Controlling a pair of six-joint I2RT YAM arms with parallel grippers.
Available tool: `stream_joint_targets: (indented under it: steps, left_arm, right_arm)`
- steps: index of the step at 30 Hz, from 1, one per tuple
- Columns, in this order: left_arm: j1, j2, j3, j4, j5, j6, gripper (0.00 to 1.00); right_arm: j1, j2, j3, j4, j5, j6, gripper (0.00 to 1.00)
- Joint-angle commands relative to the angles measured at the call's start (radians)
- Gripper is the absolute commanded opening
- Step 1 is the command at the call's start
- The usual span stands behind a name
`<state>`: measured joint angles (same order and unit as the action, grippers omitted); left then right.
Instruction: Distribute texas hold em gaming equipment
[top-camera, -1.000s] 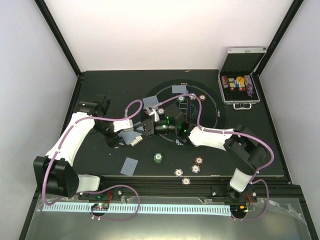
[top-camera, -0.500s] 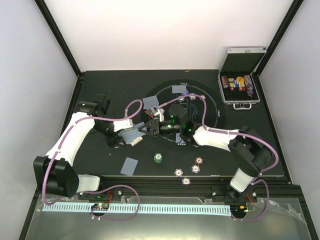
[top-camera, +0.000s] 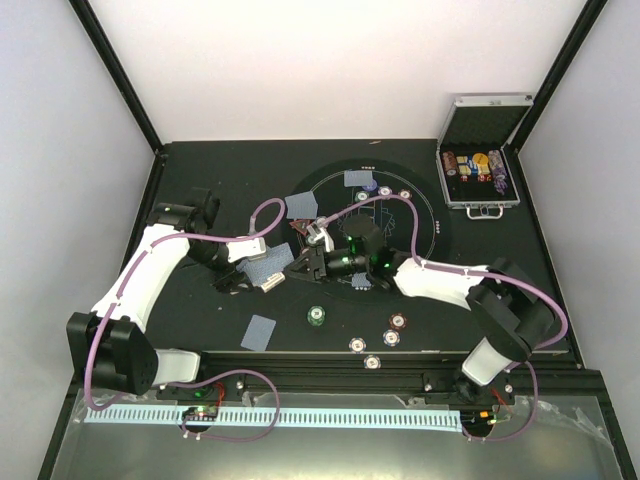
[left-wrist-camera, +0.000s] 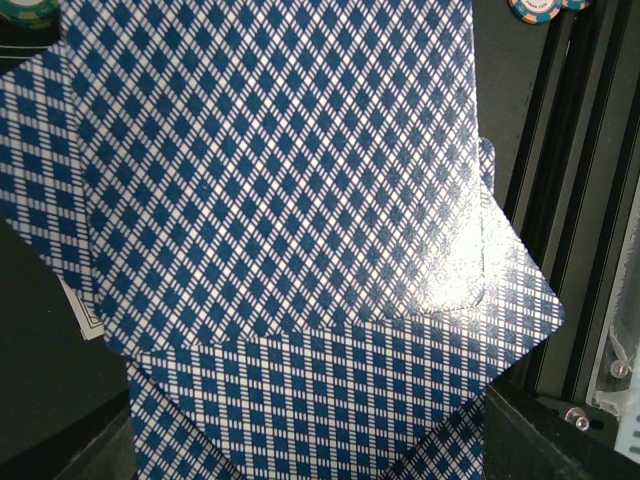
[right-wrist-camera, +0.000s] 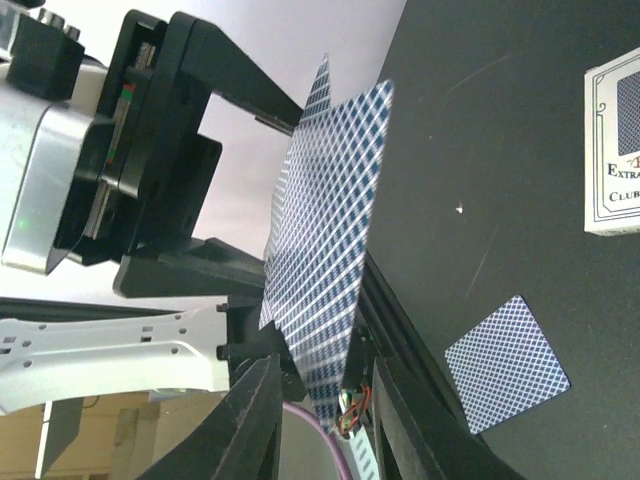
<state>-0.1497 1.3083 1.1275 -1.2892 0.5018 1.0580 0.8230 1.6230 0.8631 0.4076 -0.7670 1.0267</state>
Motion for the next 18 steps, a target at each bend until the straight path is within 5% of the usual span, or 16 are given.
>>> stream_joint_targets:
  steps: [1, 18]
  left_arm:
    - [0.002, -0.021, 0.035, 0.008, 0.027, -0.001, 0.02]
    - [0.002, -0.021, 0.029, 0.014, 0.026, 0.0, 0.02]
  right_arm:
    - [0.0, -0.048, -0.011, -0.008, -0.008, -0.009, 0.25]
    - [0.001, -0.045, 0.003, -0.019, -0.007, 0.004, 0.01]
